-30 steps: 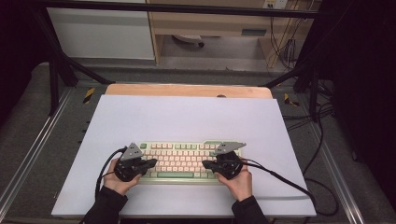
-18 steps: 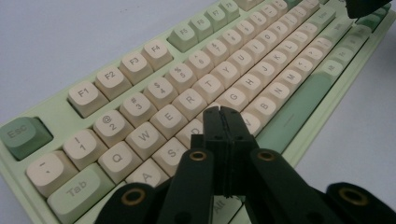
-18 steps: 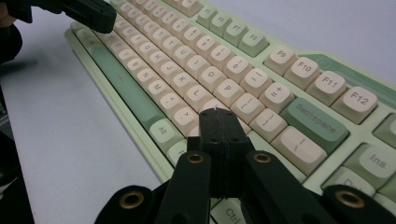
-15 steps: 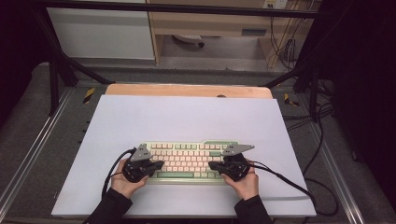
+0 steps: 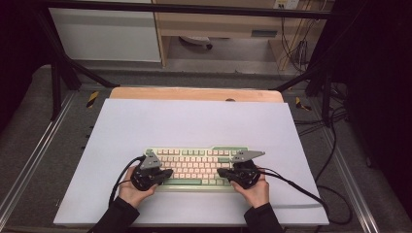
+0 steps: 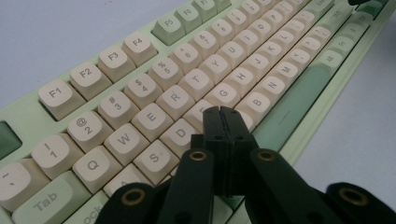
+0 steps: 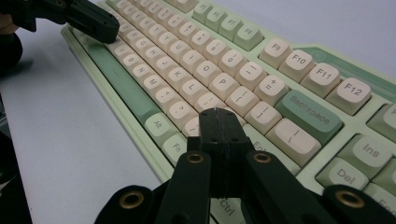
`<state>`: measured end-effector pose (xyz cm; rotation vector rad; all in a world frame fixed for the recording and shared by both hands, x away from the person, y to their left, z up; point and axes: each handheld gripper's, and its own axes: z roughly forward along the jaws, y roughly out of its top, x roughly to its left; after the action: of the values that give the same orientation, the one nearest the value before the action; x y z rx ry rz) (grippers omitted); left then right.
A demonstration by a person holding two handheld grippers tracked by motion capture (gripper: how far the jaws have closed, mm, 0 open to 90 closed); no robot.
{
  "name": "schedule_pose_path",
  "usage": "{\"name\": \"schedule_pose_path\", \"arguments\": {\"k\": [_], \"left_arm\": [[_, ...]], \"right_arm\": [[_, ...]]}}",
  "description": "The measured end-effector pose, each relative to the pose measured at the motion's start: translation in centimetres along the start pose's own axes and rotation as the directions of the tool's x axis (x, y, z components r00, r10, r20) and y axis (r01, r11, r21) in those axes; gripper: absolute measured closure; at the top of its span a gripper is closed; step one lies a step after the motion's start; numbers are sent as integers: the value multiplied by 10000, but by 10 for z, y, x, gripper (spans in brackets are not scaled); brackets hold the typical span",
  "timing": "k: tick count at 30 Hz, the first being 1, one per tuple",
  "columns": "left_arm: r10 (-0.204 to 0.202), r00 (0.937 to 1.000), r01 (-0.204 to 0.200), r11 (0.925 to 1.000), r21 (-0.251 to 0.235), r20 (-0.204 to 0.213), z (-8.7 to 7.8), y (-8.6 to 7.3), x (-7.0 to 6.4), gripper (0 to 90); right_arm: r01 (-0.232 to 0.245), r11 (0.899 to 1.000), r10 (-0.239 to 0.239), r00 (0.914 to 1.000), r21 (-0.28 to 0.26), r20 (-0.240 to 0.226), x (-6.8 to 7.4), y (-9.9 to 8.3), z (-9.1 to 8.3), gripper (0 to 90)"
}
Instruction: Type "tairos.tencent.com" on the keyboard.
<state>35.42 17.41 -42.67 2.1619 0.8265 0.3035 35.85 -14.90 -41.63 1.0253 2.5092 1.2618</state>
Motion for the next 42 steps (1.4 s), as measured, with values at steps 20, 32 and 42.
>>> {"name": "schedule_pose_path", "arguments": {"k": [20,32,42], "left_arm": [[76,10000,-75,10000,-46,56,-3,-1,-1,897],[-32,10000,31,9996,-275,-31,-14,-1,2,897],[-168,9998,164,9992,-373,-102,-20,0,5,897]], "right_arm": [[-21,10000,21,10000,-72,15,-1,0,-1,900],[-15,10000,15,10000,-42,33,-1,0,-1,900],[5,10000,-4,10000,-66,28,-1,0,-2,900]]}}
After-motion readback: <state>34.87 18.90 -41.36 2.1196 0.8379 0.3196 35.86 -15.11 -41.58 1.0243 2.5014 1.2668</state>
